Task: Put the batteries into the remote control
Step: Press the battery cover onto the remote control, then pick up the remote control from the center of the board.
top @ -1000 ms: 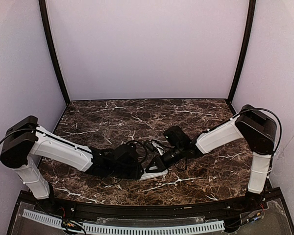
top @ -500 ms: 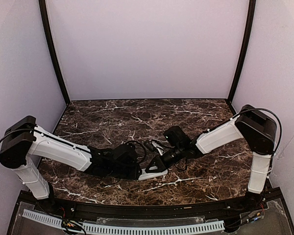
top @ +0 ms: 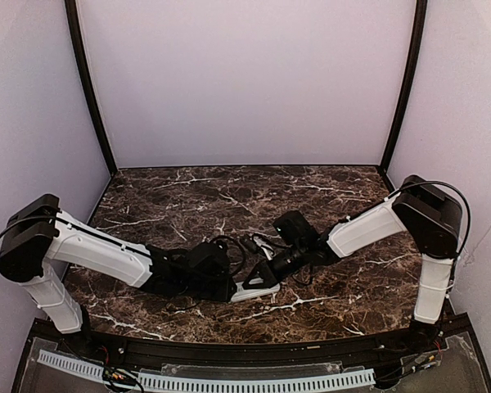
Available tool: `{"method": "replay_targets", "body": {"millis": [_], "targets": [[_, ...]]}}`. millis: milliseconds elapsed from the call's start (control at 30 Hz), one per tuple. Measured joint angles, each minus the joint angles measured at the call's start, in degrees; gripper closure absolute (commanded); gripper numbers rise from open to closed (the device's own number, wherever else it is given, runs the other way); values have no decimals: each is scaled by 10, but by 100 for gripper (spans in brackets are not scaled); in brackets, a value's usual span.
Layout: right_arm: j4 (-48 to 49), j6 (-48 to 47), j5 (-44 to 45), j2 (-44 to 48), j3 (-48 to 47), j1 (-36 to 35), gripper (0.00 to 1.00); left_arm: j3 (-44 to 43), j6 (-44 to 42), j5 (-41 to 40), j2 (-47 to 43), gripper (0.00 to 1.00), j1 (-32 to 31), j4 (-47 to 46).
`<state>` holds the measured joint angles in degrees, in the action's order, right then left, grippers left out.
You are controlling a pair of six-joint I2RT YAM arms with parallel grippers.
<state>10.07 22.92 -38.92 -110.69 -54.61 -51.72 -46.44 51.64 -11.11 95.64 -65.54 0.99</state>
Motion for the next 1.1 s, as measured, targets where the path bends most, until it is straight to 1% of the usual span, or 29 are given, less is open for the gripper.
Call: {"method": "replay_targets", "body": {"millis": [67,167,200,233,267,300,333,367,400,467,533,667,733,800,867,900,933,1000,1100], "targets": [[0,-1,0,0,0,0,100,3,-9,-2,-5,59,0,3],[0,-3,0,1,0,0,97,11,-30,-7,-21,51,1,14],[-1,-4,0,2,0,0,94,16,-41,-7,-27,45,2,23],[-4,-5,1,4,0,0,91,20,-52,-5,-32,42,2,31],[-9,-7,2,8,1,0,89,25,-65,-4,-39,35,2,38],[-17,-10,4,13,1,0,86,28,-78,-1,-47,32,4,43],[-26,-13,9,20,2,0,83,32,-92,0,-58,24,5,45],[-38,-16,13,28,2,0,79,37,-105,4,-75,20,9,46],[-50,-18,17,36,3,0,74,41,-122,7,-95,14,13,46],[-73,-25,26,56,3,0,65,49,-151,14,-136,7,23,37],[-93,-28,31,82,3,3,57,57,-189,26,-175,2,34,25],[-118,-37,45,157,3,19,45,60,-274,58,-214,1,53,9],[-126,-43,54,207,7,36,39,46,-323,74,-206,2,56,18],[-132,-51,68,263,12,57,32,17,-374,96,-179,1,57,36],[-133,-60,87,317,23,76,22,-13,-415,115,-150,1,57,51],[-135,-63,96,339,29,83,15,-30,-440,125,-132,2,57,62],[-136,-69,110,364,38,90,4,-45,-462,135,-115,3,57,68],[-139,-79,141,416,58,99,1,-71,-498,151,-85,5,57,88],[-140,-85,184,483,93,104,1,-116,-541,170,-31,12,57,120]]}}
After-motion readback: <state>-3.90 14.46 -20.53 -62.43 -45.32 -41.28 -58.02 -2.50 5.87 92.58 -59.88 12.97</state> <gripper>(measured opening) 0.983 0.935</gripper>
